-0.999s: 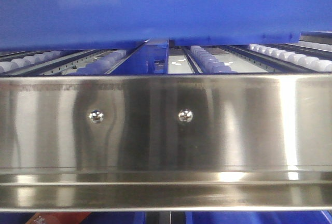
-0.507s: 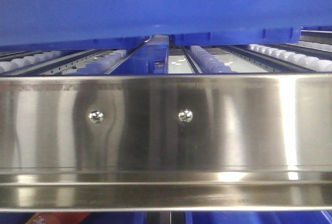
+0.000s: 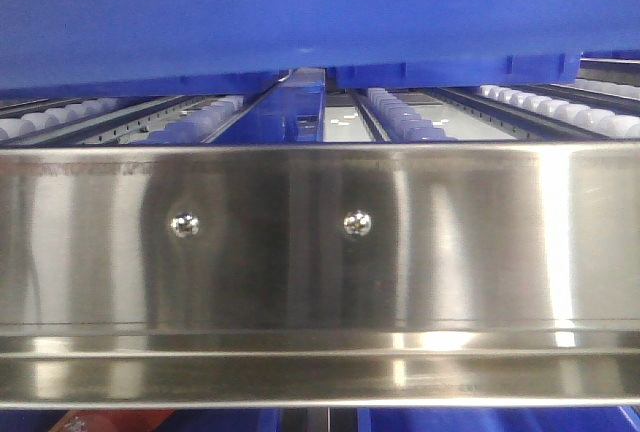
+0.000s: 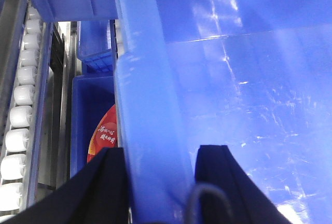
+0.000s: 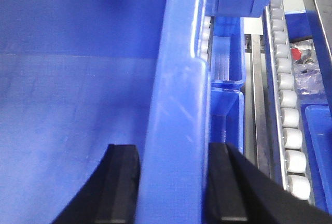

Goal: Move blue bin to conveyor side
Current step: 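Lift the blue bin with both grippers and pull it off the rollers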

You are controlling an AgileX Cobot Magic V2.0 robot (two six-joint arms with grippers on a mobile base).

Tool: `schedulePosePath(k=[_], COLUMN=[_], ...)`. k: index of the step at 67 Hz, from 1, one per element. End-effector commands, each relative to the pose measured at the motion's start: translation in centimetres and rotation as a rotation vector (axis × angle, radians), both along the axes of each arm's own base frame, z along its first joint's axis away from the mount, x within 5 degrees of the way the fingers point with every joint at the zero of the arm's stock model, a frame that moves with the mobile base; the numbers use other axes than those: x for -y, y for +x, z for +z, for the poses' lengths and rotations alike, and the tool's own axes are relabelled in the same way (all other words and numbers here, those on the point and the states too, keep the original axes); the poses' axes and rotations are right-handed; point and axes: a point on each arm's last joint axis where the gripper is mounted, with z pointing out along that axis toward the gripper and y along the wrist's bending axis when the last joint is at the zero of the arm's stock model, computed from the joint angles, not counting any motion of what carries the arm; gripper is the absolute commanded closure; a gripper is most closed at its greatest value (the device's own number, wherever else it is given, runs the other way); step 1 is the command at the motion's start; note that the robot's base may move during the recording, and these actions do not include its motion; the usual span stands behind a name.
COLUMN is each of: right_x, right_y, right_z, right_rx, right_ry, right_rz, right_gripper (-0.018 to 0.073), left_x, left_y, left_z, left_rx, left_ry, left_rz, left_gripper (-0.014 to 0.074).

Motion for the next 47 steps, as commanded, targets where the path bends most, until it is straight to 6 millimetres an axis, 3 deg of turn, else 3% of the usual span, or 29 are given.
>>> schedulePosePath(k=[1, 47], right_x=[0.82, 0.82], right_y=[-0.34, -0.34], right_z=[1.67, 1.67], right_rx=[0.151, 0.151], right_ry=[-0.035, -0.035], right_rz=[-0.037, -0.037], right_gripper=[0.0637, 0.0637], left_x=[-0.39, -0.39], left_y=[-0.35, -0.35], left_z=[1.2, 1.2], left_rx=[0.106, 0.106], left_ry=[0.047, 0.047], left_rz=[0.01, 0.01], left_gripper=[0.0606, 0.0606])
